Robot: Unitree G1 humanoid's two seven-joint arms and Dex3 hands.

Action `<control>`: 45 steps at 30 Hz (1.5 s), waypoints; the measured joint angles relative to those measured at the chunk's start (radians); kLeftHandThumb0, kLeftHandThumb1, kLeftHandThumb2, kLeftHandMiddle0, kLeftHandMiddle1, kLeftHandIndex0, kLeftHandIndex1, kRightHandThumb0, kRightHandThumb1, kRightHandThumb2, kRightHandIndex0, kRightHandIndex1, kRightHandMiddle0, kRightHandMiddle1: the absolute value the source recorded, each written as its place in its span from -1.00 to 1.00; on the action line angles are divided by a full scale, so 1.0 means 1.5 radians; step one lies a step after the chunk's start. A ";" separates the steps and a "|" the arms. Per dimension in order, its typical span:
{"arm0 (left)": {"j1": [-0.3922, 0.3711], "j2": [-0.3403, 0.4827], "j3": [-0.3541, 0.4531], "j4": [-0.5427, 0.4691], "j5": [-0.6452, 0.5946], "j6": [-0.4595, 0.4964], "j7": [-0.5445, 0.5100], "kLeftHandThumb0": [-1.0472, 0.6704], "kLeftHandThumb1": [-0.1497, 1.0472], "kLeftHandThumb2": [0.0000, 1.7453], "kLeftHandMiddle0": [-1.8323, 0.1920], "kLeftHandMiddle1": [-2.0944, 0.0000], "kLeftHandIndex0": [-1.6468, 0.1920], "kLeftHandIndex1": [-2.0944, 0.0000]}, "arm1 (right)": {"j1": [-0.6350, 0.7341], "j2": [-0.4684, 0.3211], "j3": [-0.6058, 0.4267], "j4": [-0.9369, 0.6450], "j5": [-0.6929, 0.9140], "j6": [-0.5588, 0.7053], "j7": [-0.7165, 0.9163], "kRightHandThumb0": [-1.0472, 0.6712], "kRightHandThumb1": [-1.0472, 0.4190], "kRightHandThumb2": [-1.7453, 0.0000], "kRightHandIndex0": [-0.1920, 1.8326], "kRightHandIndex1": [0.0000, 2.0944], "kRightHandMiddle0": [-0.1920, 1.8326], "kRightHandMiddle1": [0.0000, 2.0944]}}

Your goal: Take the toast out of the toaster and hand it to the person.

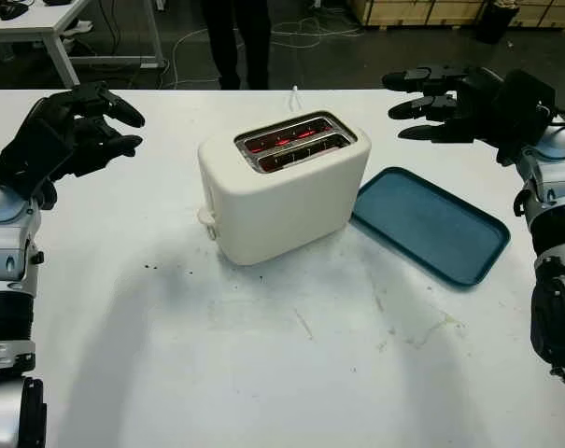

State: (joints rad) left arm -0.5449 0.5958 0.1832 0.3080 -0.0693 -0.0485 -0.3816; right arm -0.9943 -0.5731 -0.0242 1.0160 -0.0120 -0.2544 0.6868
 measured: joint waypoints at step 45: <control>0.000 0.000 0.000 0.000 0.000 0.000 0.002 -1.00 0.72 -0.99 0.17 -0.26 0.14 -0.14 | -0.133 0.059 0.104 -0.030 -0.152 -0.154 -0.146 -0.45 -0.47 0.99 -0.09 -0.50 0.06 -0.93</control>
State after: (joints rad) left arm -0.5448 0.5957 0.1834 0.3073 -0.0698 -0.0483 -0.3781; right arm -1.1938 -0.4841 0.1319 0.9704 -0.2395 -0.4848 0.4676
